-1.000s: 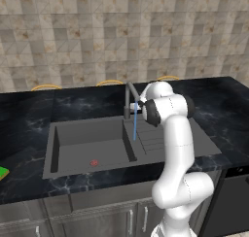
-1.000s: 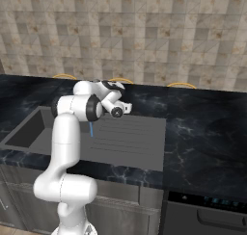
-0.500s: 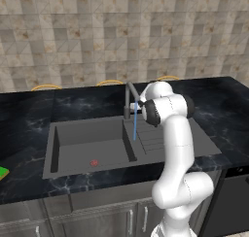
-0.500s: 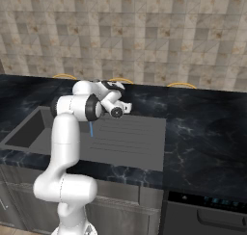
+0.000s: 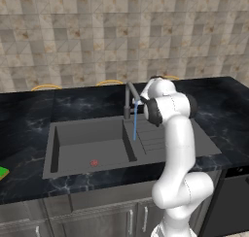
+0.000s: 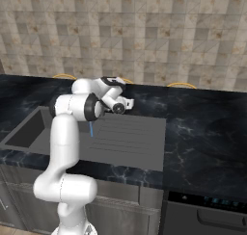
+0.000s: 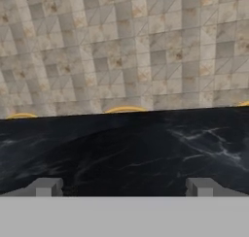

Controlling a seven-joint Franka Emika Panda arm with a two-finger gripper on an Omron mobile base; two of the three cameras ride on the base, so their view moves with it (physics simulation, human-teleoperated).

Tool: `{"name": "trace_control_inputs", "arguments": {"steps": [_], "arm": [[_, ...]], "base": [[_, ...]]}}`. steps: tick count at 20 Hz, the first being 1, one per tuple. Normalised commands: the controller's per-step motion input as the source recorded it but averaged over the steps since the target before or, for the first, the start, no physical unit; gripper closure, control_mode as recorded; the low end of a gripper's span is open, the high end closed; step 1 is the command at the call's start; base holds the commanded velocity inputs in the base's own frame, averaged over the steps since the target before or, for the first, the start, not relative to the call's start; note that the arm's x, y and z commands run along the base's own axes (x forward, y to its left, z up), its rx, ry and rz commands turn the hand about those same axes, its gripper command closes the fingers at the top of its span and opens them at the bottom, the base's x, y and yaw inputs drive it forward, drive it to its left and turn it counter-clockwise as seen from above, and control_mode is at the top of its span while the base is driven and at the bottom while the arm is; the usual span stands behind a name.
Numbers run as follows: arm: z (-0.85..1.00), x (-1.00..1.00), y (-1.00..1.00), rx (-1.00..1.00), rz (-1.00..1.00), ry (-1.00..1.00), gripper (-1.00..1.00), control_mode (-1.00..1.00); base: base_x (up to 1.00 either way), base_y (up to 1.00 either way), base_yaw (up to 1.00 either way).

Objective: Soak the sponge with water for a few seconds and then drop it inside the sink.

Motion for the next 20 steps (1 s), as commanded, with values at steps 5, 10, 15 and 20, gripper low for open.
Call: {"name": "trace_control_inputs", "arguments": {"steps": [5, 10, 15, 20], "arm": [[0.40, 0.00, -0.12, 0.03, -0.01, 0.00, -1.00, -1.00], [0.56, 0.00, -0.13, 0.02, -0.03, 0.04, -1.00, -1.00], [0.57, 0.00, -0.18, 0.03, -0.08, 0.03, -1.00, -1.00], [0.50, 0.00, -0.36, 0.03, -0.15, 0.10, -1.00, -1.00]], "base": [[0.00, 0.00, 0.00], [0.00, 0.00, 0.00], [0.00, 0.00, 0.00], [0.00, 0.00, 0.00]]}}
